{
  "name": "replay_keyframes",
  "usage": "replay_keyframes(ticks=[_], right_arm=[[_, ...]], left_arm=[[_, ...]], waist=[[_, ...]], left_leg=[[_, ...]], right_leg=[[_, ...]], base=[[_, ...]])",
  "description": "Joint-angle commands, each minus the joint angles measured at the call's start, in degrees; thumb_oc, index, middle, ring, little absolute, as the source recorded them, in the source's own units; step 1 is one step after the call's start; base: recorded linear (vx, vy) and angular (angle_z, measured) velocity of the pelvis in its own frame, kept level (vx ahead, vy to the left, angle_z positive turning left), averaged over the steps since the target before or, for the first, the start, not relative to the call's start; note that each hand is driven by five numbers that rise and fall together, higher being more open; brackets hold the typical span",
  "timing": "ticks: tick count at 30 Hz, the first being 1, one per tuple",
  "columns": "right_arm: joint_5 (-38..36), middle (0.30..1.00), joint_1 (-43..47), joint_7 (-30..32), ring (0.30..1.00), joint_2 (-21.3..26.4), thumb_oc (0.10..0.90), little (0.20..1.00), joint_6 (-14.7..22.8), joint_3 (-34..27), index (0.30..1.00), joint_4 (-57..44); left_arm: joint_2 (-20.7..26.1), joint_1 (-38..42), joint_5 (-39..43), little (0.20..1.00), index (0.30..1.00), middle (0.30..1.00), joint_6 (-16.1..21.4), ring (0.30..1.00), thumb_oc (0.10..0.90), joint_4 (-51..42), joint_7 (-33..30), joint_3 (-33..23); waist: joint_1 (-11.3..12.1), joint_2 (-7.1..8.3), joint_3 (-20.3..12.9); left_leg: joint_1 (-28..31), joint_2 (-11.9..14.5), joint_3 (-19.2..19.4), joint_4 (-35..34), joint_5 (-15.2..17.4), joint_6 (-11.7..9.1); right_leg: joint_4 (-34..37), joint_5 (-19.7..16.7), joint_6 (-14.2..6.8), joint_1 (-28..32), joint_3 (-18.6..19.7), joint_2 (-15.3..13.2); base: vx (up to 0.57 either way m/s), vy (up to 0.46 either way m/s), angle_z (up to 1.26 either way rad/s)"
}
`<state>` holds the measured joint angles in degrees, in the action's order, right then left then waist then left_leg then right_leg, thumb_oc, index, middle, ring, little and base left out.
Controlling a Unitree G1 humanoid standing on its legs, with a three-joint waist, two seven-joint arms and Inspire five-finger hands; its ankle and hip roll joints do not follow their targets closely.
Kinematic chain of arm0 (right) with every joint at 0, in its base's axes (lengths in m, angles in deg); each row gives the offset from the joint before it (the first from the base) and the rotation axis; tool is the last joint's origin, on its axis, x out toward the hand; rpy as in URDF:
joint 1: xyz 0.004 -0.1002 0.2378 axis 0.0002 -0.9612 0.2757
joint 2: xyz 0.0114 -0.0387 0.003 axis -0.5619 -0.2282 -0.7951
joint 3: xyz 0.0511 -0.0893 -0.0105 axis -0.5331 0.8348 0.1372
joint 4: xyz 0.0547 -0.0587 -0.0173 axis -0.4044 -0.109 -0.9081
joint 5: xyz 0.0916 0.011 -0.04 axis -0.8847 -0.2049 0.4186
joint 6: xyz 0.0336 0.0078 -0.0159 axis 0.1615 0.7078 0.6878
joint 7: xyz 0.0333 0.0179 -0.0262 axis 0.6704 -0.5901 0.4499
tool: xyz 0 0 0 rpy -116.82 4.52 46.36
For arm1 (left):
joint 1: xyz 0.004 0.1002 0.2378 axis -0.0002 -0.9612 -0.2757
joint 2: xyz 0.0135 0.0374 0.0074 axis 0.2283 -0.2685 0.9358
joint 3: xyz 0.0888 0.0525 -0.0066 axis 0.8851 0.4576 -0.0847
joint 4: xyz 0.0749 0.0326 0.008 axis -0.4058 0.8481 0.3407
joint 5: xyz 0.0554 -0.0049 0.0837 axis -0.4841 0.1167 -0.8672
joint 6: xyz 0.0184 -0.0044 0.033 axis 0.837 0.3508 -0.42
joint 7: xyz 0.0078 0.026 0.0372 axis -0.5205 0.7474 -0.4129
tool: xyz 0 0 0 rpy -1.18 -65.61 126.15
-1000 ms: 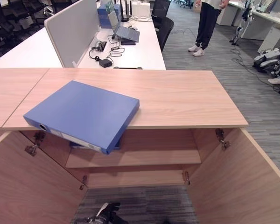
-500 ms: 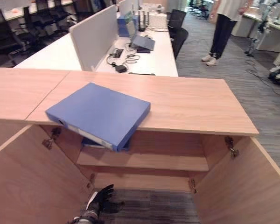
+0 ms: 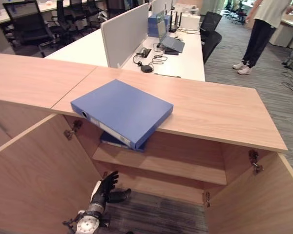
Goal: Put the empty folder in the office cabinet
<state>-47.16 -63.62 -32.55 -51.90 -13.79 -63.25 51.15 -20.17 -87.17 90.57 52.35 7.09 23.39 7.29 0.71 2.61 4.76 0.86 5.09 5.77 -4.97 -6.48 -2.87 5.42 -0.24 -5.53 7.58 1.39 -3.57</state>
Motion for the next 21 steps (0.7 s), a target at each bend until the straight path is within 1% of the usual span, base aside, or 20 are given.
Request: replay_keyframes(ticks=[1,5,7,8,9,12,15,18,21], right_arm=[[0.67,0.900,4.28,1.30,0.900,1.37,0.800,0.900,1.22,-0.25,0.900,-0.41],[0.83,0.900,4.20,1.70,0.900,1.74,0.800,0.900,1.17,-0.44,0.900,-0.04],[0.90,0.900,4.13,1.75,0.900,1.78,0.800,0.900,1.20,-0.51,0.900,-0.01],[0.95,0.900,4.08,1.87,0.900,2.02,0.800,0.900,1.23,-0.63,0.900,-0.10],[0.93,0.900,3.94,1.96,0.900,2.13,0.800,0.900,1.32,-0.84,0.900,-0.10],[0.93,0.900,3.70,1.87,0.900,2.10,0.800,0.900,1.39,-0.60,0.900,-0.24],[1.10,0.900,3.69,1.89,0.900,2.00,0.800,0.900,1.38,0.13,0.900,-0.24],[0.99,0.900,3.63,1.78,0.900,1.83,0.800,0.900,1.48,0.41,0.900,-0.14],[1.24,0.900,3.35,1.73,0.900,1.73,0.800,0.900,1.57,0.83,0.900,0.04]], left_arm=[[0.60,6.70,2.29,0.900,0.900,0.900,6.30,0.900,0.800,-8.19,-2.41,-4.16],[1.29,7.46,0.69,0.900,0.900,0.900,6.85,0.900,0.800,-11.39,-3.86,-4.77],[1.42,7.50,0.19,0.900,0.900,0.900,6.72,0.900,0.800,-12.30,-4.18,-4.95],[2.19,8.20,-1.64,0.900,0.900,0.900,6.61,0.900,0.800,-13.85,-5.10,-5.36],[3.29,8.87,-4.45,0.900,0.900,0.900,6.74,0.900,0.800,-14.47,-6.13,-5.42],[3.89,9.71,-5.73,0.900,0.900,0.900,7.08,0.900,0.800,-15.36,-7.19,-5.60],[4.05,10.34,-5.93,0.900,0.900,0.900,7.30,0.900,0.800,-16.83,-9.09,-6.75],[4.45,10.83,-7.27,0.900,0.900,0.900,7.70,0.900,0.800,-18.03,-10.99,-7.90],[5.60,11.25,-10.68,0.900,0.900,0.900,7.62,0.900,0.800,-18.83,-13.04,-8.70]], waist=[[1.37,1.73,2.83],[2.69,1.99,3.39],[2.79,2.03,3.43],[3.37,2.03,3.65],[3.30,1.95,3.64],[3.21,1.88,3.42],[2.92,1.68,3.23],[2.69,1.46,2.81],[2.59,1.34,2.76]], left_leg=[[2.86,-0.40,0.00,2.52,5.49,-0.29],[1.12,-0.26,-1.61,4.20,5.13,-1.32],[0.68,-0.26,-2.20,4.50,4.98,-1.62],[-0.16,-0.09,-3.18,4.93,4.58,-2.29],[-0.55,0.01,-3.83,5.02,4.31,-2.75],[-0.65,0.07,-4.36,4.95,4.13,-3.02],[-0.18,0.29,-5.03,4.19,3.83,-3.00],[0.39,0.52,-4.48,3.87,3.79,-3.11],[0.83,0.66,-4.05,3.93,3.87,-3.35]], right_leg=[[-0.42,6.70,-1.69,1.29,0.63,0.55],[-0.49,7.34,-1.32,2.16,-2.74,0.68],[-0.49,7.52,-1.24,2.34,-3.75,0.77],[-0.59,7.88,-1.13,2.79,-5.53,0.81],[-0.62,8.14,-1.14,3.09,-6.96,0.82],[-0.62,8.36,-1.10,3.46,-7.84,0.89],[-0.66,8.37,-1.08,3.49,-8.23,1.07],[-0.60,8.64,-1.04,3.77,-8.06,1.18],[-0.55,8.90,-0.86,4.35,-8.03,1.33]], base=[[-0.02,-0.069,0.32],[-0.01,-0.071,0.36],[-0.01,-0.056,0.54],[-0.02,-0.075,0.51],[-0.02,-0.075,0.53],[0.00,-0.035,0.50],[0.01,-0.027,0.15],[0.04,-0.016,0.13],[0.02,-0.013,0.00]])
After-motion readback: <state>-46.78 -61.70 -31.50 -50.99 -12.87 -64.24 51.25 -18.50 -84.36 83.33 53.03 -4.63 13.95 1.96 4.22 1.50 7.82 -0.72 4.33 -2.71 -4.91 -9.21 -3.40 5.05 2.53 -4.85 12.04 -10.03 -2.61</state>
